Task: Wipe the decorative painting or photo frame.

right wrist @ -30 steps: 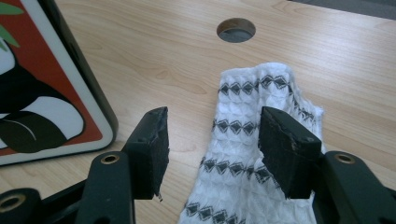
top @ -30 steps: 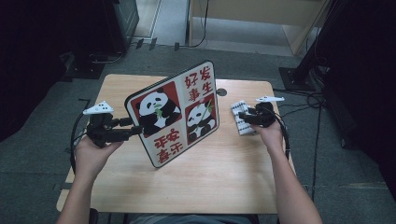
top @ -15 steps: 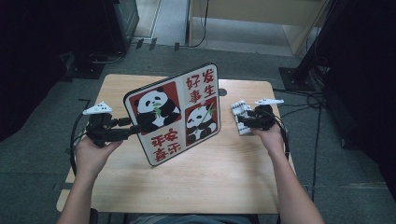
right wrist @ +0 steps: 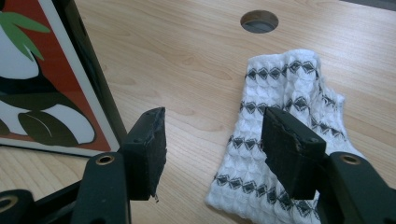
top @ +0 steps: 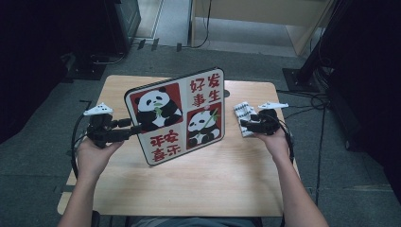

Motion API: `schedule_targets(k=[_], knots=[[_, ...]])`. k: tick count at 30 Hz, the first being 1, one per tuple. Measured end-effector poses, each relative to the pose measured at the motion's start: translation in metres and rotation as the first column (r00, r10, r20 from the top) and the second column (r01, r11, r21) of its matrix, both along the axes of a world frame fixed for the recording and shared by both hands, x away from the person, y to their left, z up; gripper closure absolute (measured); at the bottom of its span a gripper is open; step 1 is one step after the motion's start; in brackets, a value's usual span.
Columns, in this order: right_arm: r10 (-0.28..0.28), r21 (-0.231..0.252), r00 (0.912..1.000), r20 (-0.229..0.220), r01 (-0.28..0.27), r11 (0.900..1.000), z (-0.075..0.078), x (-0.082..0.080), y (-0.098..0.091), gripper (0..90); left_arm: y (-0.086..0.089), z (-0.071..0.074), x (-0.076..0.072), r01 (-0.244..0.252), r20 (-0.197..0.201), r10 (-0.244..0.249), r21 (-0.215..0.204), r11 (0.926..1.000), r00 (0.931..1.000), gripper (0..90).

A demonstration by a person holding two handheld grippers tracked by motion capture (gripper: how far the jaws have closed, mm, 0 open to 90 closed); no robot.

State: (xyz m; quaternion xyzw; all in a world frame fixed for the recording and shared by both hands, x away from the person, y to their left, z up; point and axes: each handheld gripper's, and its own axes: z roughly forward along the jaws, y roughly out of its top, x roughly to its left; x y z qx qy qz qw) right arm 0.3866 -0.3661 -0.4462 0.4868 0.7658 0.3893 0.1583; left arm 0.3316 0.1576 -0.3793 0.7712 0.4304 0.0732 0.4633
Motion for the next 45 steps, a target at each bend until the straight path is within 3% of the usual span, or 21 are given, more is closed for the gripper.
schedule_targets(k=[13, 27, 45], knots=[[0.016, -0.003, 0.9999, 0.001, -0.016, 0.9999, 0.001, -0.008, 0.007, 41.7, 0.005, -0.008, 0.009, -0.002, -0.022, 0.002, -0.019, 0.9998, 0.9998, 38.7], [0.010, -0.010, 0.9999, 0.004, -0.010, 0.9999, 0.000, -0.011, 0.005, 41.5, 0.007, -0.013, 0.017, -0.035, -0.019, 0.035, 0.006, 0.9994, 0.9992, 39.0], [0.012, -0.015, 0.9999, -0.004, -0.012, 0.9998, -0.002, -0.008, 0.005, 41.6, 0.009, -0.018, 0.020, -0.051, -0.024, 0.051, 0.004, 0.9987, 0.9984, 39.1]])
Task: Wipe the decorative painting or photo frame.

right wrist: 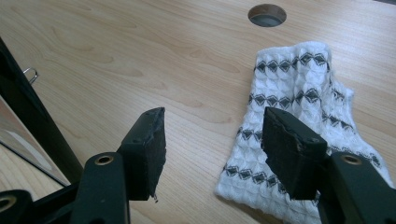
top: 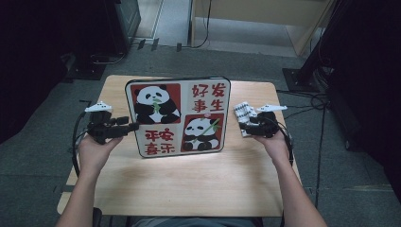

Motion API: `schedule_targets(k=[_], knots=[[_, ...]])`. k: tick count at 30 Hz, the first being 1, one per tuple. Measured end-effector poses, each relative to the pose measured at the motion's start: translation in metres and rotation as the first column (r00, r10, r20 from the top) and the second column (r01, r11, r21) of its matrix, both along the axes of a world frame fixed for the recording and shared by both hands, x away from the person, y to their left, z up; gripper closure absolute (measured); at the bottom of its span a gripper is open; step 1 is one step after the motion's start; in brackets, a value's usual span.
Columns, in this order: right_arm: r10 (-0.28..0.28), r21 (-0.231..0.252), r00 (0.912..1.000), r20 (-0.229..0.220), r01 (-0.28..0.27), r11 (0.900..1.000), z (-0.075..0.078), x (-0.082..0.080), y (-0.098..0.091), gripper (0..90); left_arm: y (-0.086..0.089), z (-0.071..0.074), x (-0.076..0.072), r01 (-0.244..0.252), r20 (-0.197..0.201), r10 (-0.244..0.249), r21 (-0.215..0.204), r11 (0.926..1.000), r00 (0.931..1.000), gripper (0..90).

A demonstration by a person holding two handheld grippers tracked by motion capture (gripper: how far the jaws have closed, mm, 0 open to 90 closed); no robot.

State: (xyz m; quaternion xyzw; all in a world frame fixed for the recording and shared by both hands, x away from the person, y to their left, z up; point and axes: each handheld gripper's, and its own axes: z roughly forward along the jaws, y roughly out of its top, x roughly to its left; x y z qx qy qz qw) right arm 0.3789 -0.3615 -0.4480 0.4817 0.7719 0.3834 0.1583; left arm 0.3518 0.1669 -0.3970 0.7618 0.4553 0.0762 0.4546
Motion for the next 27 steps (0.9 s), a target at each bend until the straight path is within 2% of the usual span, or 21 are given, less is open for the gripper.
schedule_targets(k=[12, 27], knots=[[-0.007, 0.004, 1.0000, -0.006, 0.007, 1.0000, -0.0009, 0.0008, -0.0011, 41.6, 0.0010, -0.0010, 0.0015, -0.007, 0.002, 0.007, -0.006, 1.0000, 1.0000, 39.1], [-0.008, 0.006, 1.0000, -0.006, 0.008, 1.0000, -0.0016, 0.0018, -0.0018, 41.6, 0.0045, -0.0016, -0.0044, -0.006, 0.012, 0.005, 0.019, 0.9998, 0.9999, 39.4]])
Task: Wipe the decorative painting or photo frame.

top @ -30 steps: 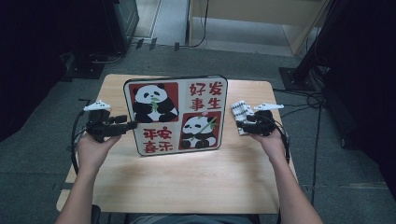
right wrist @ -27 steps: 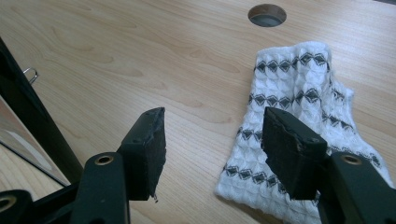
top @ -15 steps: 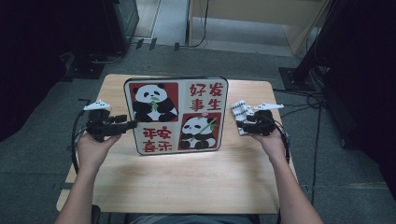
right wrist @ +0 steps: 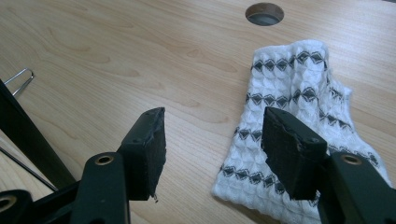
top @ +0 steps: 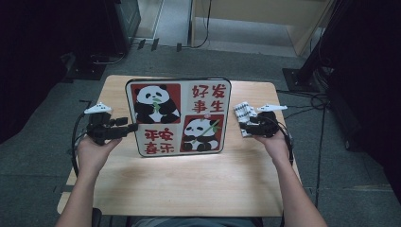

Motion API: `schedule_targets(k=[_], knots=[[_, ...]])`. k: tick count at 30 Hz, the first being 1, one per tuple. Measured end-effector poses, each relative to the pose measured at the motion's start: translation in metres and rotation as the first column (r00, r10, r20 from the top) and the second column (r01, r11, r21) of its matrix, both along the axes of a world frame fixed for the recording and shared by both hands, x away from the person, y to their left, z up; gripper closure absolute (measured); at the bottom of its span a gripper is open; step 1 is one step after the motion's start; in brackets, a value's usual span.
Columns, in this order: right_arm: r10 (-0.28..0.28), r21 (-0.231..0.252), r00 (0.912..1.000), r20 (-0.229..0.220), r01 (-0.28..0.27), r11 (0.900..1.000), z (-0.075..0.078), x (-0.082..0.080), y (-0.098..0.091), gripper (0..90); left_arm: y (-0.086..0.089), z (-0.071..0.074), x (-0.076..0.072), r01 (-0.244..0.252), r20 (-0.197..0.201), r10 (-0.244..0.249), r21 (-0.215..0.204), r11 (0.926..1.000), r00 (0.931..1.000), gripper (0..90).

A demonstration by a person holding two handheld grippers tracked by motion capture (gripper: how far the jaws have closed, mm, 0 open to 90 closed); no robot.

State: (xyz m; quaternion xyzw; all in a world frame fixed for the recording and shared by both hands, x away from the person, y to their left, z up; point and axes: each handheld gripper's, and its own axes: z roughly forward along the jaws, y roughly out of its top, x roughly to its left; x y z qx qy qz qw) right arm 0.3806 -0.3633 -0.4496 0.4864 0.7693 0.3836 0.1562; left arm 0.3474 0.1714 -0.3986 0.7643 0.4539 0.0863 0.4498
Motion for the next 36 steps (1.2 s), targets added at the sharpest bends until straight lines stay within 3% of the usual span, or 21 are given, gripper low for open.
schedule_targets(k=[6, 19, 22, 36], knots=[[-0.006, 0.007, 1.0000, -0.004, 0.006, 1.0000, -0.001, 0.003, -0.002, 41.6, 0.011, 0.000, -0.006, -0.004, -0.002, 0.004, 0.014, 0.9999, 1.0000, 38.5], [0.002, 0.000, 1.0000, -0.004, -0.002, 1.0000, -0.002, 0.005, 0.001, 41.8, 0.035, -0.001, -0.010, -0.077, 0.011, 0.077, 0.009, 0.9970, 0.9970, 37.4], [-0.001, -0.011, 0.9999, 0.011, 0.002, 0.9999, -0.003, 0.006, 0.002, 42.0, 0.037, -0.003, -0.009, -0.085, 0.011, 0.085, 0.018, 0.9962, 0.9963, 37.9], [-0.004, -0.006, 1.0000, -0.007, 0.004, 1.0000, -0.006, 0.009, 0.002, 41.9, 0.041, -0.015, -0.006, -0.083, 0.018, 0.082, 0.057, 0.9950, 0.9965, 39.0]])
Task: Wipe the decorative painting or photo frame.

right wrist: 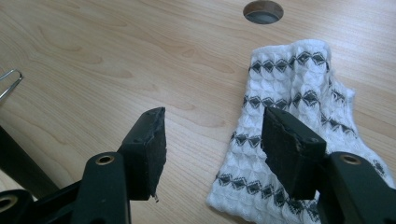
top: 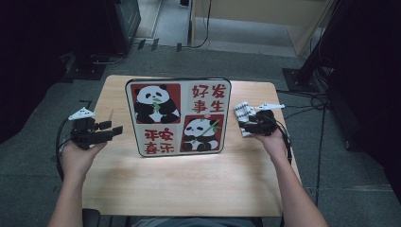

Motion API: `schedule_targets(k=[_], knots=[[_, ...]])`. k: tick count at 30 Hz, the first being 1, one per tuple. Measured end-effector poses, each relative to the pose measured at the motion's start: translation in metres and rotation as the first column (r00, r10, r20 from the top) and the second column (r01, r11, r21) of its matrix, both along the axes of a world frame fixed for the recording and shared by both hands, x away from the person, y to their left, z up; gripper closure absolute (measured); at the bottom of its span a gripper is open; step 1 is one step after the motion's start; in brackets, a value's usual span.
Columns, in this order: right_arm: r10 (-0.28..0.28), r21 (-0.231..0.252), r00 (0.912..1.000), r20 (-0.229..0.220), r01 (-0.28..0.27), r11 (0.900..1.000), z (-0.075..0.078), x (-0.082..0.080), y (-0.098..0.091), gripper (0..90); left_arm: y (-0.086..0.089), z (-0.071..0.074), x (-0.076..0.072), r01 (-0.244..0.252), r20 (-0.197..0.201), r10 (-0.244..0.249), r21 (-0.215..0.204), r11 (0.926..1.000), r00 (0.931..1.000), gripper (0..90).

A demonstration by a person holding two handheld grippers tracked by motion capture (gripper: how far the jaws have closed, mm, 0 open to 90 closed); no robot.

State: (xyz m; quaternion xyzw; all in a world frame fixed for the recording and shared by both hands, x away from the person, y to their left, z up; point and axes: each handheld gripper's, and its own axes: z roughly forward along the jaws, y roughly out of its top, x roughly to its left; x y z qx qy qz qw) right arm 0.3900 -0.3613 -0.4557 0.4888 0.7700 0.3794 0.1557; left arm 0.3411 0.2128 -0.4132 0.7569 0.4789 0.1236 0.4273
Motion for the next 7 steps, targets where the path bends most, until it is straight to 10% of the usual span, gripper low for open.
schedule_targets(k=[7], knots=[[0.002, -0.001, 1.0000, 0.000, -0.002, 1.0000, -0.0003, 0.0003, 0.0004, 41.9, -0.0015, 0.0005, -0.0015, 0.012, 0.028, -0.012, -0.003, 0.9999, 0.9996, 42.3]])
